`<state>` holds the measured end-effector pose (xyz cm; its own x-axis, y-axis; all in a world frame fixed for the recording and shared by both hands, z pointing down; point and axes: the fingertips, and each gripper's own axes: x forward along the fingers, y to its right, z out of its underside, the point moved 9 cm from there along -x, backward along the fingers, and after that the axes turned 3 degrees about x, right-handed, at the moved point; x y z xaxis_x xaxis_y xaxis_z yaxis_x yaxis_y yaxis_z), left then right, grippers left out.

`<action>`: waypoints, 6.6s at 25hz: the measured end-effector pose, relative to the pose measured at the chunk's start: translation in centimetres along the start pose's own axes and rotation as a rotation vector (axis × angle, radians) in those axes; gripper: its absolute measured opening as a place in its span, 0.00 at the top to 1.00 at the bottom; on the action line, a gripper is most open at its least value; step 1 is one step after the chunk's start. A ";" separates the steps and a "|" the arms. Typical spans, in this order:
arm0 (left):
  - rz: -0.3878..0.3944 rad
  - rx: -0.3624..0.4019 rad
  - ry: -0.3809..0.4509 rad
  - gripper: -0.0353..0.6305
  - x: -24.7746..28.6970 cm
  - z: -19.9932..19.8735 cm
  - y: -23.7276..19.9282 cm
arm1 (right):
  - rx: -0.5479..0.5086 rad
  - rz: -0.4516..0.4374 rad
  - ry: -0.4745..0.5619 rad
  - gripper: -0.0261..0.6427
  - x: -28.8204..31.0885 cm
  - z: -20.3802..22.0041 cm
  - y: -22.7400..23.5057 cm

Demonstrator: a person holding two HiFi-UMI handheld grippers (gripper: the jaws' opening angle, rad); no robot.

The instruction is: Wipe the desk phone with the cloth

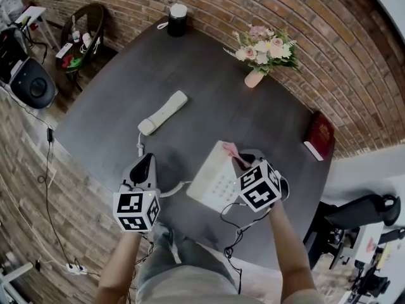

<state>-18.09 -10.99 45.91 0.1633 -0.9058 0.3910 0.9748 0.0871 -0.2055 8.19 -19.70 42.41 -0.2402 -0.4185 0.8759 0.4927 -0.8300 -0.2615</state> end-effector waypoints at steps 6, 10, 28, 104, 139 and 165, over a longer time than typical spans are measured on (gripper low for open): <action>-0.012 -0.010 -0.005 0.93 0.3 0.2 -0.5 | -0.054 0.013 -0.052 0.93 1.3 -0.7 0.4; -0.016 -0.015 -0.008 0.93 0.4 0.4 -0.7 | -0.077 0.014 -0.086 0.93 2.1 -0.9 0.4; -0.010 -0.012 -0.012 0.93 0.6 0.3 -1.0 | -0.107 -0.011 -0.151 0.93 3.2 -1.1 -0.5; -0.006 -0.012 -0.027 0.93 -4.9 3.1 -1.2 | -0.102 -0.197 -0.194 0.93 2.4 1.1 -10.5; 0.028 -0.015 -0.034 0.93 -6.6 4.3 -1.8 | -0.065 -0.289 -0.205 0.93 1.9 2.1 -16.6; 0.110 0.010 0.027 0.93 -3.6 0.6 2.2 | 0.039 -0.221 -0.162 0.93 -3.4 4.4 -9.9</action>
<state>-16.42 -7.29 44.55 0.2657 -0.9013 0.3421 0.9526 0.1910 -0.2367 7.79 -8.49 43.81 -0.2101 -0.1623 0.9641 0.4757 -0.8785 -0.0442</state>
